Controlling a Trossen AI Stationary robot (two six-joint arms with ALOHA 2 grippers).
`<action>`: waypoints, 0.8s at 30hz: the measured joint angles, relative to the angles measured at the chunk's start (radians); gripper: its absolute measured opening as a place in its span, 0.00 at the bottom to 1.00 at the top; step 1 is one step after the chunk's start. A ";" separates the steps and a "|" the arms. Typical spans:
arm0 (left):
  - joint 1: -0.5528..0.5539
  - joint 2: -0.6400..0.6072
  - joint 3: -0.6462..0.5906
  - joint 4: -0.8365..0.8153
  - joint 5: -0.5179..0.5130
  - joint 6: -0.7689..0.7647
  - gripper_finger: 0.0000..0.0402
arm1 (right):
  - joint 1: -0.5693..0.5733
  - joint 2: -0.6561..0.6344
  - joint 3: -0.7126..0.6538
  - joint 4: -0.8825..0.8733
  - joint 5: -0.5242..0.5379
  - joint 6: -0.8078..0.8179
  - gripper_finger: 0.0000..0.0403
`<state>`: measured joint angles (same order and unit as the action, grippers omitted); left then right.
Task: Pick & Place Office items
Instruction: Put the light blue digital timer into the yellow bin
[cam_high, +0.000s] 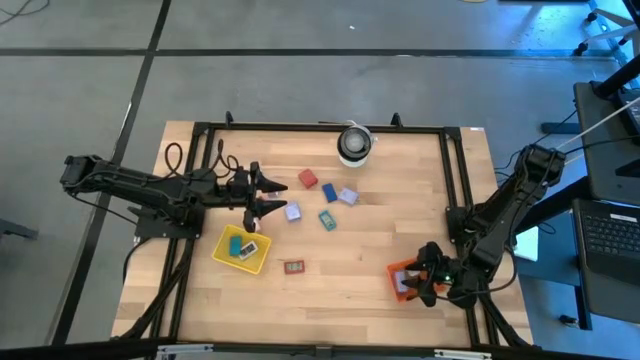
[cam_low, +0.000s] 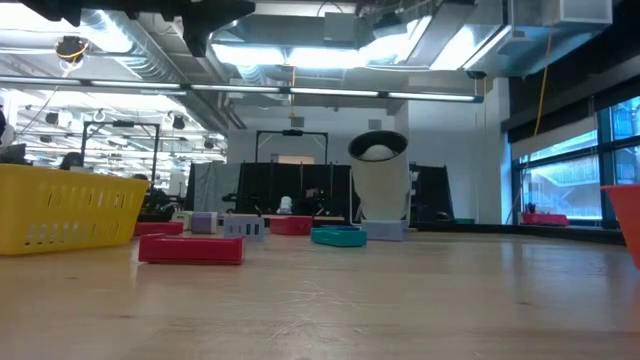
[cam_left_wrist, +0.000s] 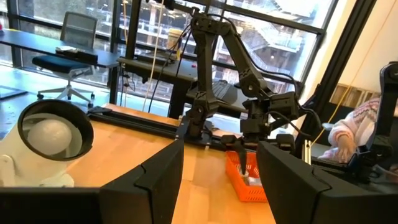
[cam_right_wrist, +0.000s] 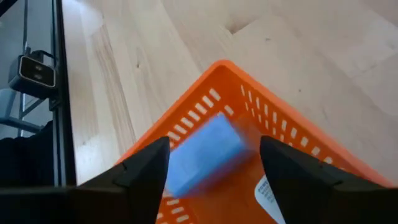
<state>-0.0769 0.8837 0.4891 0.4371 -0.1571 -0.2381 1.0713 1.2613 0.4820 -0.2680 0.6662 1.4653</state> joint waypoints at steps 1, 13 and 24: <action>0.000 0.002 0.000 -0.001 0.001 0.002 0.49 | -0.007 0.000 0.000 0.000 0.000 -0.005 0.64; 0.000 0.167 0.148 -0.156 -0.056 0.277 0.49 | -0.064 -0.013 0.150 -0.001 0.149 -0.262 0.57; 0.088 0.516 0.466 -0.501 -0.102 0.497 0.54 | -0.154 -0.011 0.244 -0.012 0.439 -0.549 0.56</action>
<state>0.0109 1.3996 0.9553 -0.0635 -0.2596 0.2588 0.9173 1.2501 0.7259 -0.2796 1.1052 0.9166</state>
